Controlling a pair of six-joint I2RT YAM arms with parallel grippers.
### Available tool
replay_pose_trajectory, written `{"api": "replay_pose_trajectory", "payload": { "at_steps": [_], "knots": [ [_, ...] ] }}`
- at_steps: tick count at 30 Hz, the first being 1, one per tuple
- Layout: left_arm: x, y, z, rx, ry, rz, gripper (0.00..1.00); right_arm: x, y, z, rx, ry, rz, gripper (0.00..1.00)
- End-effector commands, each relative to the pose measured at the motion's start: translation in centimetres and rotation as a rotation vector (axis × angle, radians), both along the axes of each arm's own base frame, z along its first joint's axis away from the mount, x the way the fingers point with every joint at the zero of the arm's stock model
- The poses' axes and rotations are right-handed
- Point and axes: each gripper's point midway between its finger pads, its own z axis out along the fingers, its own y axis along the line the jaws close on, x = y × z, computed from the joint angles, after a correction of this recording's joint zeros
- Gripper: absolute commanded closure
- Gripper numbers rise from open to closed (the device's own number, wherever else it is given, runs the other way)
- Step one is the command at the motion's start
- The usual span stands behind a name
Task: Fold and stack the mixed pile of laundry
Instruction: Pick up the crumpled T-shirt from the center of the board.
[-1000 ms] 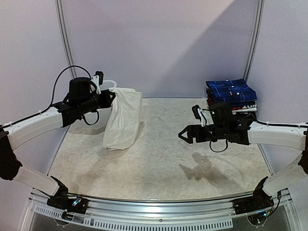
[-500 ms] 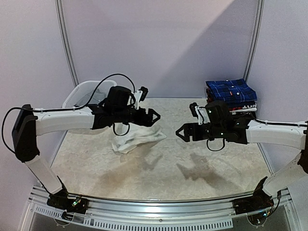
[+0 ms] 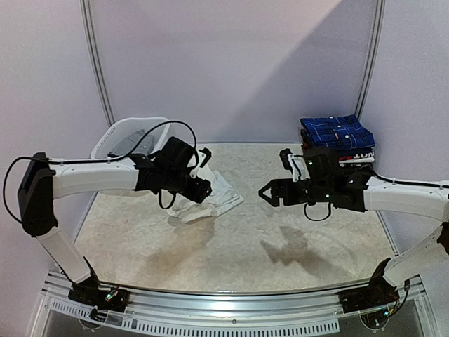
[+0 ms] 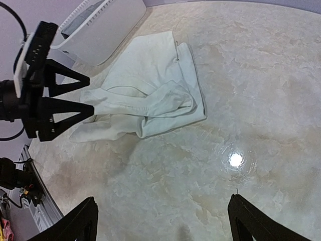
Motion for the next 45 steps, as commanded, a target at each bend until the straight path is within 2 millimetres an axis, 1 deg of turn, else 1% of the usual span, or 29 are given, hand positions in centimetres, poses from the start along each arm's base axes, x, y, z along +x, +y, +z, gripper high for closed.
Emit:
{"api": "replay_pose_trajectory", "payload": {
  "at_steps": [1, 4, 6, 10, 13, 14, 17, 20, 22, 25, 27, 29, 32, 33, 34, 35, 36, 38, 39, 43, 44, 45],
  "knots": [
    [0.6, -2.0, -2.4, 0.097, 0.051, -0.14, 0.33, -0.3, 0.4, -1.2, -0.005, 0.027, 0.012, 0.09],
    [2.3, -3.7, -3.0, 0.11, 0.036, -0.174, 0.4, -0.3, 0.1, -1.4, -0.011, 0.026, 0.004, 0.09],
    [3.6, -4.7, -3.7, 0.104, 0.055, -0.187, 0.42, -0.4, -0.1, -1.6, -0.016, 0.028, 0.0, 0.09],
    [4.7, -6.1, -4.7, 0.073, 0.085, -0.236, 0.43, -0.6, -0.8, -1.9, -0.038, 0.027, -0.012, 0.08],
    [5.6, -6.4, -5.7, 0.09, 0.112, -0.239, 0.42, -0.8, -1.2, -1.8, -0.048, 0.018, -0.016, 0.08],
    [5.8, -6.4, -6.4, 0.107, 0.131, -0.244, 0.41, -0.9, -1.3, -1.8, -0.047, 0.017, -0.015, 0.08],
    [6.7, -6.2, -7.6, 0.138, 0.161, -0.24, 0.36, -1.1, -1.5, -1.8, -0.048, 0.012, -0.013, 0.08],
    [7.5, -6.4, -8.1, 0.14, 0.159, -0.246, 0.33, -1.1, -1.6, -2.0, -0.054, 0.01, -0.015, 0.07],
    [7.7, -6.5, -8.7, 0.149, 0.17, -0.255, 0.34, -1.1, -1.5, -2.2, -0.057, 0.016, -0.009, 0.07],
    [7.5, -6.7, -9.5, 0.141, 0.198, -0.269, 0.39, -1.2, -1.4, -2.5, -0.058, 0.024, -0.004, 0.07],
    [7.1, -7.0, -9.9, 0.121, 0.22, -0.285, 0.45, -1.2, -1.3, -2.6, -0.059, 0.026, -0.001, 0.07],
    [6.8, -7.2, -10.2, 0.096, 0.245, -0.303, 0.57, -1.1, -1.3, -2.6, -0.059, 0.024, -0.004, 0.07],
    [6.7, -7.6, -10.7, 0.065, 0.272, -0.319, 0.83, -1.1, -1.3, -2.6, -0.056, 0.026, -0.004, 0.07],
    [6.7, -7.6, -10.7, 0.056, 0.275, -0.321, 0.95, -1.1, -1.3, -2.6, -0.055, 0.027, -0.005, 0.07],
    [6.8, -7.6, -10.5, 0.048, 0.271, -0.319, 1.0, -1.1, -1.2, -2.6, -0.051, 0.025, -0.004, 0.06],
    [6.9, -7.6, -10.1, 0.042, 0.261, -0.317, 1.0, -1.0, -1.2, -2.6, -0.05, 0.026, -0.006, 0.06],
    [6.9, -7.7, -9.3, 0.028, 0.246, -0.32, 1.0, -1.0, -1.1, -2.6, -0.046, 0.026, -0.006, 0.07],
    [6.7, -7.7, -6.8, -0.014, 0.205, -0.315, 1.0, -0.9, -0.9, -2.6, -0.037, 0.025, -0.005, 0.06],
    [6.6, -7.6, -5.1, -0.036, 0.176, -0.302, 1.0, -0.7, -0.7, -2.6, -0.034, 0.024, -0.004, 0.07],
    [6.2, -6.7, 3.3, -0.112, 0.052, -0.244, 1.0, -0.1, 0.6, -2.5, -0.011, 0.034, 0.016, 0.07],
    [5.9, -6.4, 5.4, -0.128, 0.02, -0.236, 1.0, 0.1, 1.0, -2.2, 0.002, 0.031, 0.024, 0.07],
    [5.6, -6.2, 7.0, -0.14, -0.001, -0.229, 1.0, 0.2, 1.5, -2.0, 0.015, 0.027, 0.033, 0.07]
  ]
}}
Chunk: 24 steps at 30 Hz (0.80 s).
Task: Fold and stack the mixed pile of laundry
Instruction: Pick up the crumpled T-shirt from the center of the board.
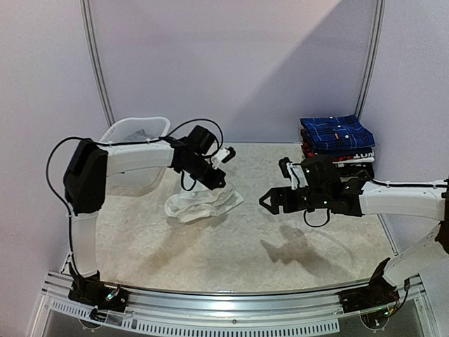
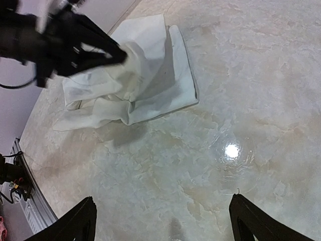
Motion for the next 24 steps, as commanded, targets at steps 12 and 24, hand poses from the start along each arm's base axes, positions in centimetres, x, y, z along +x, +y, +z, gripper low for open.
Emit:
{"api": "replay_pose_trajectory", "payload": {
  "at_steps": [12, 24],
  "knots": [
    [-2.0, 1.3, 22.6, -0.207, -0.33, 0.119, 1.0, 0.8, 9.5, 7.1, 0.161, -0.195, 0.155, 0.09],
    [-3.9, 1.2, 24.5, -0.216, -0.37, 0.114, 1.0, 2.3, 11.1, 7.6, 0.186, -0.264, 0.01, 0.16]
  ]
}}
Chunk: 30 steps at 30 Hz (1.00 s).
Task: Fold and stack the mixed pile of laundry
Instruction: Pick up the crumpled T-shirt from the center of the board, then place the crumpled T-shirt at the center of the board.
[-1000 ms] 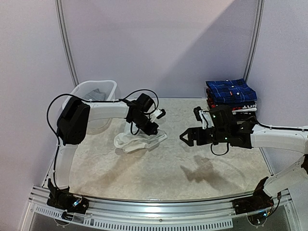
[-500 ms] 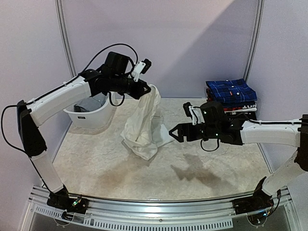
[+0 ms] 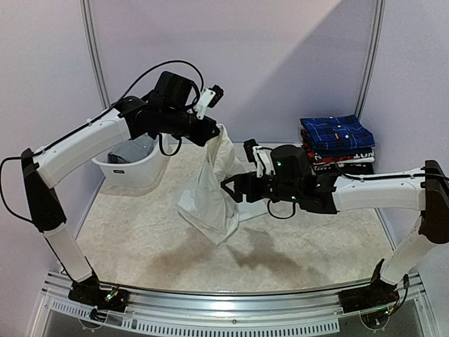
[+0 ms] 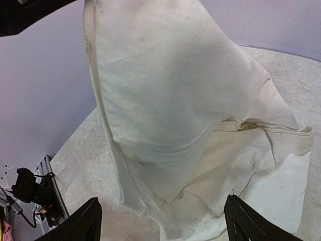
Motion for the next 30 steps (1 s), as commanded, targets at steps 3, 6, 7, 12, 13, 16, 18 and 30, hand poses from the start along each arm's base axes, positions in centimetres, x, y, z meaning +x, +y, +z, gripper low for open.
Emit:
{"api": "replay_pose_trajectory", "payload": {
  "at_steps": [3, 6, 7, 12, 13, 16, 18, 30],
  "knots": [
    [-1.6, 0.1, 2.4, -0.034, -0.042, 0.002, 1.0, 2.5, 1.1, 1.4, 0.064, -0.025, -0.113, 0.17],
    [-1.9, 0.0, 1.8, -0.026, -0.035, 0.001, 1.0, 3.1, 1.7, 1.5, 0.086, -0.014, -0.13, 0.17],
    [-2.0, 0.0, 1.8, -0.027, -0.034, 0.0, 1.0, 3.4, 1.9, 1.6, 0.095, -0.012, -0.137, 0.17],
    [-2.7, 0.3, 2.3, -0.041, -0.045, -0.005, 1.0, 4.6, 2.7, 2.2, 0.1, -0.026, -0.169, 0.27],
    [-2.7, 0.4, 2.4, -0.041, -0.05, -0.003, 1.0, 4.7, 2.9, 2.2, 0.102, -0.025, -0.167, 0.34],
    [-2.8, 1.0, 3.0, -0.036, -0.071, 0.012, 1.0, 4.4, 3.5, 1.5, 0.098, -0.008, -0.139, 0.71],
    [-2.9, 1.5, 3.5, -0.038, -0.09, 0.022, 1.0, 4.3, 3.6, 1.3, 0.096, -0.004, -0.129, 0.93],
    [-6.2, 4.2, 10.1, -0.135, -0.199, -0.016, 1.0, 3.2, -0.1, 9.2, -0.169, -0.185, -0.088, 1.0]
  ]
}}
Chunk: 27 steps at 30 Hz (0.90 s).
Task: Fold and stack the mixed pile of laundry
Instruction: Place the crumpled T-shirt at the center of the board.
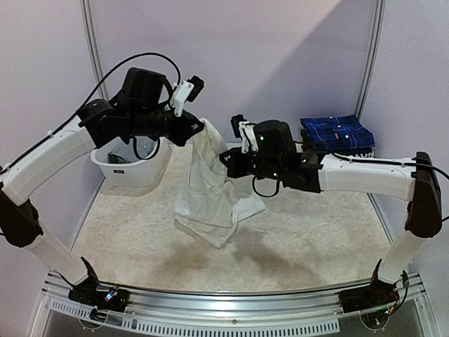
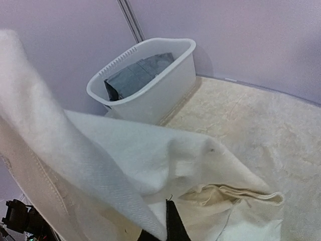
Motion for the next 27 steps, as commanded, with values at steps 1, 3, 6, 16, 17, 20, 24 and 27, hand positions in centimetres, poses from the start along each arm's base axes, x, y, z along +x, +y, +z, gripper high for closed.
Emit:
{"api": "replay_pose_trajectory", "payload": {
  "at_steps": [1, 3, 6, 16, 17, 20, 24, 27],
  "knots": [
    [-2.4, 0.9, 7.0, -0.11, -0.122, -0.048, 1.0, -1.0, -3.8, 6.4, -0.2, -0.138, -0.01, 1.0],
    [-3.4, 1.2, 8.8, -0.139, -0.148, -0.077, 1.0, -1.7, -5.4, 11.0, -0.207, -0.207, -0.008, 1.0],
    [-5.2, 1.8, 11.6, -0.192, -0.191, -0.136, 1.0, -3.1, -7.6, 16.3, -0.214, -0.298, -0.003, 1.0],
    [-11.4, 3.8, 18.9, -0.375, -0.293, -0.307, 1.0, -9.6, -12.8, 28.2, -0.12, -0.501, 0.131, 1.0],
    [-11.7, 4.0, 19.1, -0.382, -0.295, -0.312, 1.0, -10.0, -13.0, 28.9, -0.115, -0.514, 0.141, 1.0],
    [-11.1, 5.1, 18.3, -0.364, -0.301, -0.243, 1.0, -10.2, -13.8, 30.3, -0.103, -0.552, 0.118, 1.0],
    [-8.2, 6.7, 13.3, -0.292, -0.248, -0.058, 1.0, -7.9, -12.9, 28.5, -0.148, -0.514, 0.05, 1.0],
    [-6.0, 8.4, 6.9, -0.235, -0.169, 0.107, 1.0, -4.3, -10.7, 22.5, -0.262, -0.403, -0.022, 1.0]
  ]
}}
